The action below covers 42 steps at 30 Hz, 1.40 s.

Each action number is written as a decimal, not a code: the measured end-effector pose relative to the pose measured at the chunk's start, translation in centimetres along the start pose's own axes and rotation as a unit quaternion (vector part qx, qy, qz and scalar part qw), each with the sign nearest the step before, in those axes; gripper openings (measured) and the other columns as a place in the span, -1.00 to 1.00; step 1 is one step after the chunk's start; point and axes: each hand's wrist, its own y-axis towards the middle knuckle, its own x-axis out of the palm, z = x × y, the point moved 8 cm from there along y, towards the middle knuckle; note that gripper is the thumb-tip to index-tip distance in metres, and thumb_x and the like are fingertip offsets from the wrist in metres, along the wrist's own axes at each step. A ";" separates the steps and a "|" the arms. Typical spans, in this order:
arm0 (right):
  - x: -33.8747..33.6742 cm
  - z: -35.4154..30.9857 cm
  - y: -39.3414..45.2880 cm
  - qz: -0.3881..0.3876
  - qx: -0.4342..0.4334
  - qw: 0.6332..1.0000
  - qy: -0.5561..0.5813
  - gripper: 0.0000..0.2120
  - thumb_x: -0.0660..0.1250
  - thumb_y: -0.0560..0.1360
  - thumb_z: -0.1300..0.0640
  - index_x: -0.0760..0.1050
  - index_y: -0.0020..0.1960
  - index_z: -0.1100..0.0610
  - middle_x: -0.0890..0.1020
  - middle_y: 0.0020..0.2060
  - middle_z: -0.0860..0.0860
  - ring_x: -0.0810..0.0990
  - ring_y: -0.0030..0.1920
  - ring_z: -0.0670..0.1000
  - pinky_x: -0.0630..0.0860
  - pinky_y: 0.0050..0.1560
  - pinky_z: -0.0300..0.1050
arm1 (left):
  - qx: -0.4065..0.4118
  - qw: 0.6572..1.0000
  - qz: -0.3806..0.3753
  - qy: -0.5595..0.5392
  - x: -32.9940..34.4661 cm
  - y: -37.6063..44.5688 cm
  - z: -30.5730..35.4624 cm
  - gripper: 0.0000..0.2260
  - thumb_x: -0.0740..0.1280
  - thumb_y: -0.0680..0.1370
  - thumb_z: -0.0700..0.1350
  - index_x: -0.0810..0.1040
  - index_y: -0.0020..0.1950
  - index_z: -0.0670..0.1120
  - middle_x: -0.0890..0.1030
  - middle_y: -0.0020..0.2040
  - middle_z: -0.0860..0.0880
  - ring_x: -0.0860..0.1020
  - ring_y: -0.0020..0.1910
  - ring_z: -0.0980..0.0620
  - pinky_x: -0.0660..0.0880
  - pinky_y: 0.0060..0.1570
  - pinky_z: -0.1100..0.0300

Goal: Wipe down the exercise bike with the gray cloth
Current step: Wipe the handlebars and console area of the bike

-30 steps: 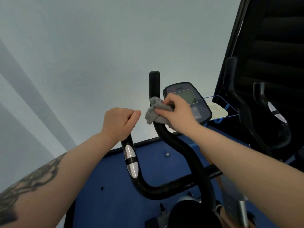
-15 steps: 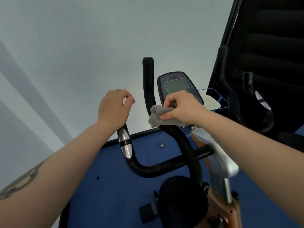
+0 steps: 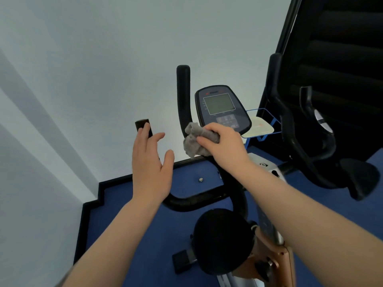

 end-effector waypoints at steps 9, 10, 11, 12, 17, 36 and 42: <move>-0.6 -0.4 0.6 -0.024 0.000 0.996 -0.087 -0.93 0.40 0.48 0.03 0.60 -0.04 -0.02 0.64 -0.17 -0.06 0.58 -0.08 0.01 0.49 -0.08 -0.07 | 0.026 0.999 0.014 0.028 -0.6 1.6 1.9 -0.69 0.31 0.56 -0.20 0.49 0.31 -0.08 0.29 0.52 -0.05 0.17 0.51 -0.03 0.11 0.48 0.08; -0.1 -0.4 0.0 0.000 0.008 0.999 -0.054 -0.94 0.37 0.50 0.04 0.58 -0.03 -0.02 0.63 -0.17 -0.06 0.58 -0.09 0.01 0.50 -0.07 -0.05 | 0.038 0.999 0.014 0.018 -0.9 2.6 2.5 -0.70 0.31 0.56 -0.21 0.50 0.29 -0.07 0.32 0.50 -0.03 0.20 0.49 0.00 0.12 0.46 0.11; 0.1 -0.2 -0.6 0.017 0.015 0.999 -0.029 -0.95 0.36 0.51 0.05 0.57 -0.04 -0.02 0.62 -0.18 -0.07 0.58 -0.10 0.01 0.51 -0.08 -0.04 | 0.048 0.999 0.011 0.005 -1.2 3.7 3.1 -0.71 0.30 0.56 -0.22 0.51 0.28 -0.05 0.35 0.48 -0.01 0.22 0.47 0.04 0.12 0.44 0.17; 0.2 0.2 -1.0 0.020 0.016 0.999 -0.024 -0.97 0.36 0.51 0.05 0.56 -0.05 -0.03 0.62 -0.19 -0.08 0.57 -0.11 -0.01 0.51 -0.09 -0.04 | 0.062 0.998 0.006 -0.006 -1.5 5.0 3.8 -0.71 0.29 0.57 -0.23 0.51 0.28 -0.04 0.36 0.47 0.01 0.24 0.46 0.07 0.11 0.42 0.22; -1.7 0.2 2.2 -0.002 0.010 1.000 -0.004 -0.95 0.43 0.45 0.08 0.58 -0.16 -0.03 0.57 -0.33 -0.19 0.54 -0.21 -0.22 0.43 -0.21 -0.28 | 0.142 0.989 -0.031 0.027 -1.9 11.0 6.6 -0.67 0.21 0.59 -0.28 0.50 0.34 -0.09 0.39 0.45 0.00 0.33 0.44 0.03 0.21 0.45 0.11; -1.1 -4.9 9.9 0.164 -0.082 0.974 0.136 -0.69 0.44 0.46 0.18 0.30 -0.22 0.00 0.44 -0.18 -0.01 0.40 -0.23 -0.20 0.30 -0.23 -0.32 | 0.026 0.999 0.001 0.036 -0.3 10.6 -1.9 -0.63 0.02 0.67 0.09 0.50 -0.21 0.06 0.50 -0.38 0.09 0.53 -0.32 0.10 0.40 -0.29 0.12; -2.4 -4.5 10.9 0.167 -0.073 0.956 0.228 -0.76 0.43 0.46 0.14 0.35 -0.21 0.04 0.50 -0.28 -0.01 0.47 -0.25 -0.06 0.48 -0.18 -0.11 | 0.049 0.998 0.043 0.013 -0.6 10.4 -2.0 -0.60 0.01 0.64 0.12 0.46 -0.31 0.09 0.47 -0.44 0.16 0.49 -0.38 0.13 0.31 -0.37 0.24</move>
